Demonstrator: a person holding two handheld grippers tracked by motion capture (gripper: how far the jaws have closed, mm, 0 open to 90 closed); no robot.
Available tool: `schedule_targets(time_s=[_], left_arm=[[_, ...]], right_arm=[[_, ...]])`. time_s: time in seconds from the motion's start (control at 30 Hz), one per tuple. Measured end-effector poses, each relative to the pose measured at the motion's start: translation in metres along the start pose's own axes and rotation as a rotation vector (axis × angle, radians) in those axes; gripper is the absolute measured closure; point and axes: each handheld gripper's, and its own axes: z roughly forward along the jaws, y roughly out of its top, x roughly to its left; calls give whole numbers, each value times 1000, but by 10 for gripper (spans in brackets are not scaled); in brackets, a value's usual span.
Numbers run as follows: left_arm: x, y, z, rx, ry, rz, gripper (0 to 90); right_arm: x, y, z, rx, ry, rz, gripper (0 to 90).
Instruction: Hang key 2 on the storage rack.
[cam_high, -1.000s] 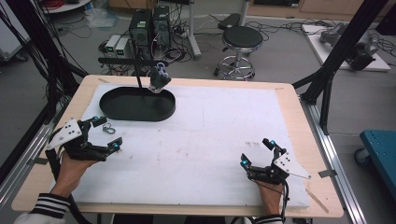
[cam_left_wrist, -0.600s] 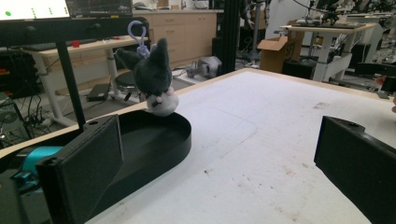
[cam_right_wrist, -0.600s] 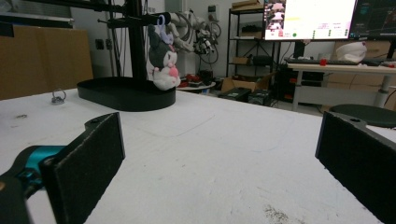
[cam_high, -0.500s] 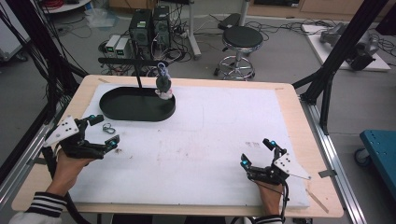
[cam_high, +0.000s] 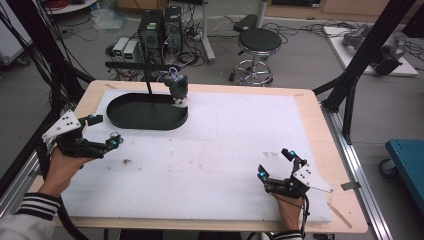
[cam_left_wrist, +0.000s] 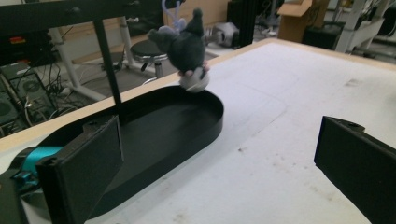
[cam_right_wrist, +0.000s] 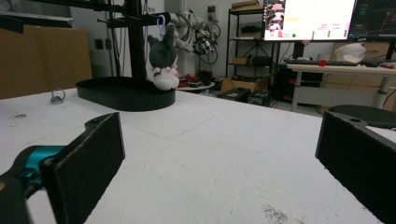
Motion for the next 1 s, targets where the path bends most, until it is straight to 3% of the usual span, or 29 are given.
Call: schedule_targets(time_s=[0.43, 0.77, 0.83, 1.0], left_arm=[[34, 7, 11, 172, 54, 24, 17], [51, 11, 26, 286, 43, 56, 17], [54, 10, 31, 338, 42, 82, 17], [61, 4, 41, 393, 32, 61, 18]], right_arm=[[0, 0, 0, 0, -3, 1, 5], [0, 0, 0, -1, -2, 2, 5], [0, 0, 0, -2, -2, 4, 6], [0, 0, 0, -3, -2, 0, 5]])
